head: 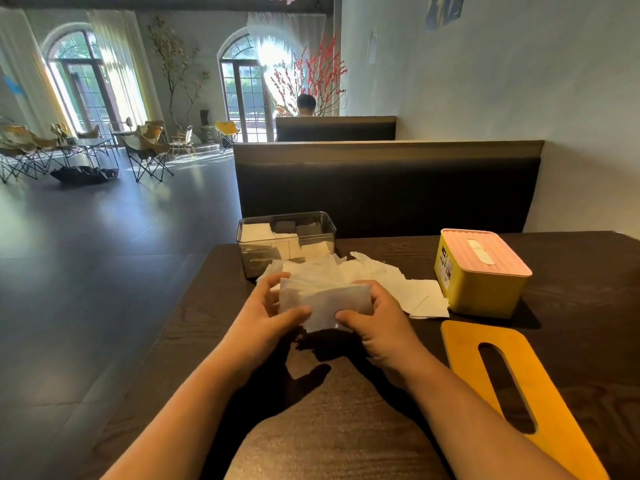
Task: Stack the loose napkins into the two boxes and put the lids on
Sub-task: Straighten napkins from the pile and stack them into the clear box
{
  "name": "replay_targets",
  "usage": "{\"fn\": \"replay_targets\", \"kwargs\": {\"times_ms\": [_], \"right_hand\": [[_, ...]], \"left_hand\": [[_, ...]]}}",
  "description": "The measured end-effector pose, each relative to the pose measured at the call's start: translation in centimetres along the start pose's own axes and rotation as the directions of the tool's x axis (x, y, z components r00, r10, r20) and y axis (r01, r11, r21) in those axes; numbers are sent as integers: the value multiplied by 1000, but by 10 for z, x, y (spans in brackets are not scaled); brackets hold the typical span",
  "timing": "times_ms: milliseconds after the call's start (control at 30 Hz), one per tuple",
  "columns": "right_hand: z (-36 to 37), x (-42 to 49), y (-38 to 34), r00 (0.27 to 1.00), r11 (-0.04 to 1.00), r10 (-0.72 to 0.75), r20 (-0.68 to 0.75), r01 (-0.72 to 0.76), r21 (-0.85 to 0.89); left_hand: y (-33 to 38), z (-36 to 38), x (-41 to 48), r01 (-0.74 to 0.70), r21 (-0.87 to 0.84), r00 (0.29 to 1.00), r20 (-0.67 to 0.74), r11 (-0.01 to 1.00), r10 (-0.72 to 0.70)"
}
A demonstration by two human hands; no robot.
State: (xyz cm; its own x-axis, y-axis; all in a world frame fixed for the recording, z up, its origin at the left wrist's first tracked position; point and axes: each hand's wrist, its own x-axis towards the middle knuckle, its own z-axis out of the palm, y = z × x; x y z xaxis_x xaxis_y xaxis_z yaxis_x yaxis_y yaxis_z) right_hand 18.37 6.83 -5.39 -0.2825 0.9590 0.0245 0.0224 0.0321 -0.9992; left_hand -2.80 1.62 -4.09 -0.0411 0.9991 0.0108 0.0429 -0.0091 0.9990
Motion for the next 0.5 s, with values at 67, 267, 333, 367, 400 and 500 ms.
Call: {"fn": "replay_targets", "kwargs": {"times_ms": [67, 267, 333, 367, 400, 500], "right_hand": [[8, -3, 4, 998, 998, 15, 64, -11, -65], [21, -7, 12, 988, 963, 47, 148, -6, -271], [21, -8, 11, 991, 954, 6, 134, 34, -297], [21, -8, 10, 993, 947, -17, 119, 54, -317], [21, -8, 11, 994, 941, -36, 102, 68, -331], [21, -7, 13, 995, 933, -79, 62, 96, -348]], "left_hand": [[-8, 12, -2, -4, 95, 1000, -2, 995, 4], [-20, 16, 2, -62, 216, 996, -42, 975, 72], [-20, 12, 4, -87, 210, 995, -30, 974, 95], [-21, 10, 5, -91, 218, 995, -26, 972, 99], [-22, 10, 5, -95, 236, 994, -27, 967, 105], [-21, 10, 5, -107, 314, 989, -67, 944, 135]]}}
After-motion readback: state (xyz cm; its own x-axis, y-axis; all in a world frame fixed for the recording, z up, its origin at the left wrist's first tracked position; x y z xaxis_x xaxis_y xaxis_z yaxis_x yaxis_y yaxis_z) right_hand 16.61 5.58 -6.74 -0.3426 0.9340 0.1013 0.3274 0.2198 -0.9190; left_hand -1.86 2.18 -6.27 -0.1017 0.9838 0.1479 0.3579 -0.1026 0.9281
